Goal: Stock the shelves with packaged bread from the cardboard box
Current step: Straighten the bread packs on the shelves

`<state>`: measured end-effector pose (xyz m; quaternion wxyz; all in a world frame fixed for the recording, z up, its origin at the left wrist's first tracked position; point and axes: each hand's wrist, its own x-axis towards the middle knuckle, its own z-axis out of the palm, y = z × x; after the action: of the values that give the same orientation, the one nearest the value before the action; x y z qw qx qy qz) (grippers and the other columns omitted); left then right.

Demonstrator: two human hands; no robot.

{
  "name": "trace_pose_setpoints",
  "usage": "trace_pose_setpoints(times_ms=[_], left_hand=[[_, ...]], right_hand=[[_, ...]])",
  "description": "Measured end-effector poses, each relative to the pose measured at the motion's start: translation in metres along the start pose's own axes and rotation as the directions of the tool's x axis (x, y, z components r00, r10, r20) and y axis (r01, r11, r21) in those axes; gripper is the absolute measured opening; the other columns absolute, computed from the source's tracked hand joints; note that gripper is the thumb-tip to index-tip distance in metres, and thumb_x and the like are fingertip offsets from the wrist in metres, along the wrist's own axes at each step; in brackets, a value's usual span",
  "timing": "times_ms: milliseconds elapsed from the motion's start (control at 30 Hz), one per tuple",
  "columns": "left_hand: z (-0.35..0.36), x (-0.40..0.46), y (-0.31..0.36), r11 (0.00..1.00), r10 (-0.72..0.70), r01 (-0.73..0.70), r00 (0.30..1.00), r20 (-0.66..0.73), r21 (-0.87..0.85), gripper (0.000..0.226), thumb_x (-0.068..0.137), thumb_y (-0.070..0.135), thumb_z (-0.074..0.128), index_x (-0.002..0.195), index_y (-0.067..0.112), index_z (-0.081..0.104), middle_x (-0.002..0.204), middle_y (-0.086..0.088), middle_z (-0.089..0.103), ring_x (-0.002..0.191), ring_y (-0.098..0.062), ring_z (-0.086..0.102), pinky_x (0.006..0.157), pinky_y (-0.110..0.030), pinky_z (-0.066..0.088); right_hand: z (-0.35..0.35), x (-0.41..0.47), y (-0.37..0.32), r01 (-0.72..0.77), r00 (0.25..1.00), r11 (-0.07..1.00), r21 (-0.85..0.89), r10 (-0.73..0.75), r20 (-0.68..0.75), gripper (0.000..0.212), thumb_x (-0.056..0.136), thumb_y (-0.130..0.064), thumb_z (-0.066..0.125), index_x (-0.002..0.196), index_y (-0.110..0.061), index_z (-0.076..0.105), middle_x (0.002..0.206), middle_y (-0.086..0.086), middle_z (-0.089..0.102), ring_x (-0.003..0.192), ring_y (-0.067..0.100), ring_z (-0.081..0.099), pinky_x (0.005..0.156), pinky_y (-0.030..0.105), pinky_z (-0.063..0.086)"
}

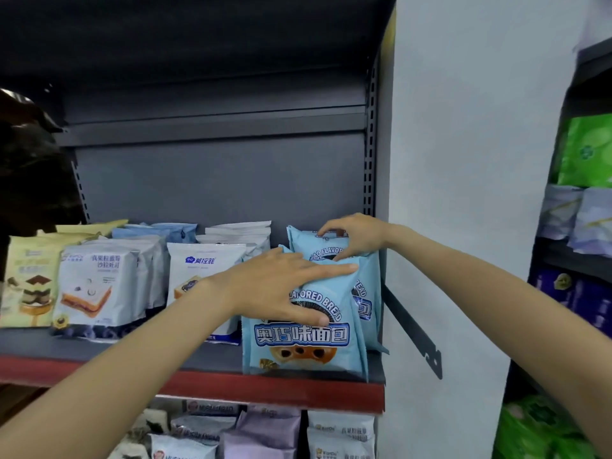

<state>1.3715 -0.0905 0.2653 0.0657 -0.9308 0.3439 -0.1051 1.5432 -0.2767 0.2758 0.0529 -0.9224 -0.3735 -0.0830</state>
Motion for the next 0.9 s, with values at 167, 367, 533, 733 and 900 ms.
trace_pose_setpoints(times_ms=[167, 367, 533, 733, 900], left_hand=[[-0.001, -0.002, 0.000, 1.000, 0.002, -0.002, 1.000, -0.007, 0.023, 0.073, 0.085, 0.068, 0.043, 0.135, 0.061, -0.010, 0.150, 0.020, 0.030, 0.131, -0.009, 0.030, 0.100, -0.025, 0.015], [-0.002, -0.002, 0.000, 1.000, 0.017, -0.016, 1.000, -0.010, 0.018, 0.075, 0.085, 0.068, 0.044, 0.137, 0.059, -0.010, 0.138, 0.017, 0.040, 0.112, 0.001, 0.030, 0.088, -0.017, 0.014], [0.001, -0.001, -0.003, 1.000, 0.020, -0.020, 1.000, -0.014, 0.020, 0.077, 0.085, 0.070, 0.042, 0.141, 0.056, -0.009, 0.125, 0.017, 0.043, 0.102, 0.004, 0.027, 0.091, -0.019, 0.017], [0.001, -0.002, -0.006, 0.997, 0.015, -0.019, 0.998, 0.055, 0.070, 0.103, 0.070, 0.077, 0.056, 0.130, 0.058, -0.026, 0.150, 0.010, 0.031, 0.133, -0.011, 0.028, 0.110, -0.033, 0.015], [0.005, -0.003, -0.010, 0.993, 0.062, -0.064, 0.998, 0.024, 0.102, 0.117, 0.065, 0.075, 0.064, 0.135, 0.052, -0.027, 0.145, 0.011, 0.035, 0.125, -0.007, 0.029, 0.100, -0.023, 0.016]], right_hand=[[-0.018, -0.003, 0.004, -0.069, 0.982, 0.993, 0.101, 0.050, 0.184, 0.059, 0.084, -0.028, 0.070, 0.137, -0.028, 0.045, 0.135, -0.001, 0.051, 0.120, 0.018, 0.048, 0.100, 0.026, 0.037], [-0.014, -0.004, -0.007, -0.002, 1.000, 0.994, 0.113, -0.001, 0.028, 0.056, 0.077, -0.029, 0.077, 0.127, -0.024, 0.055, 0.120, -0.001, 0.063, 0.108, 0.017, 0.057, 0.093, 0.025, 0.043], [-0.031, -0.049, -0.009, 0.054, 0.983, 0.946, 0.320, 0.005, -0.181, 0.043, 0.083, -0.034, 0.070, 0.124, -0.031, 0.056, 0.124, -0.007, 0.061, 0.117, 0.006, 0.054, 0.099, 0.021, 0.040], [-0.016, -0.098, -0.019, -0.082, 0.996, 0.962, 0.261, 0.084, 0.005, 0.063, 0.075, -0.044, 0.074, 0.130, -0.044, 0.043, 0.122, -0.008, 0.054, 0.108, 0.009, 0.052, 0.084, 0.013, 0.039], [0.011, -0.090, -0.031, -0.053, 0.994, 0.965, 0.256, 0.075, -0.081, 0.067, 0.072, -0.029, 0.081, 0.131, -0.032, 0.050, 0.123, -0.012, 0.056, 0.102, 0.003, 0.046, 0.082, 0.000, 0.033]])
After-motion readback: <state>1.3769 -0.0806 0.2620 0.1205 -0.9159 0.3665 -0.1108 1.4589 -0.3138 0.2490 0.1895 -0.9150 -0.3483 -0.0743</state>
